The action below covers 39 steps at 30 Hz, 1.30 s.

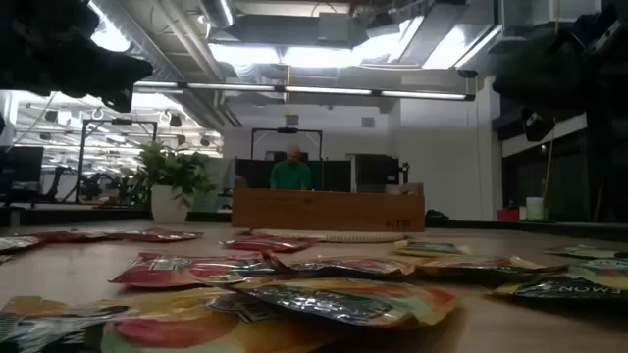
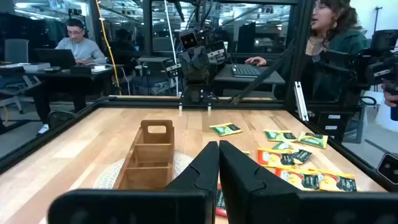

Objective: Pick & Place Tea

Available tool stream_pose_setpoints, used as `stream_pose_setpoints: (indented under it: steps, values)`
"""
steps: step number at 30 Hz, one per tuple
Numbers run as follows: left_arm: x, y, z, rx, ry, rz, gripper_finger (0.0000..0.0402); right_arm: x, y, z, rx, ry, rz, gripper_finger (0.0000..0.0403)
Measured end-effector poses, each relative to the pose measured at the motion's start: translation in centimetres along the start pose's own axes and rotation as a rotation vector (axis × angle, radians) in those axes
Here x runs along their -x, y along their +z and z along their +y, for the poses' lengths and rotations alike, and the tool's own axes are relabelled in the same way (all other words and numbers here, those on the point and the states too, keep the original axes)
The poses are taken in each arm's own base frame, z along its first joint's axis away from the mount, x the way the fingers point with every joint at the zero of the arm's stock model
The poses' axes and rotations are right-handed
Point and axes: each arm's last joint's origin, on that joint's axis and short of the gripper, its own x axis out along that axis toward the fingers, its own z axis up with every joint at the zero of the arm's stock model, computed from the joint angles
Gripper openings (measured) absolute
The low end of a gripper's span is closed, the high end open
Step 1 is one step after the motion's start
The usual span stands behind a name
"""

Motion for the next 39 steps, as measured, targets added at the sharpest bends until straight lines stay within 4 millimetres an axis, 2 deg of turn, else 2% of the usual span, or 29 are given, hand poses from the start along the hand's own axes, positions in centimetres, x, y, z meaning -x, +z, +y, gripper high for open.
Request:
stream_pose_setpoints:
  steps: [25,33,39]
  values:
    - [0.0,0.0,0.0,0.000,0.000,0.000,0.0009,0.0,0.0,0.0,-0.001,0.002,-0.003,0.0035]
    - [0.0,0.0,0.0,0.000,0.000,0.000,0.0007,0.2,1.9,0.6,-0.040,0.069,-0.191,0.0035]
    - [0.0,0.0,0.0,0.000,0.000,0.000,0.0009,0.8,3.6,1.1,-0.241,0.142,-0.373,0.0035]
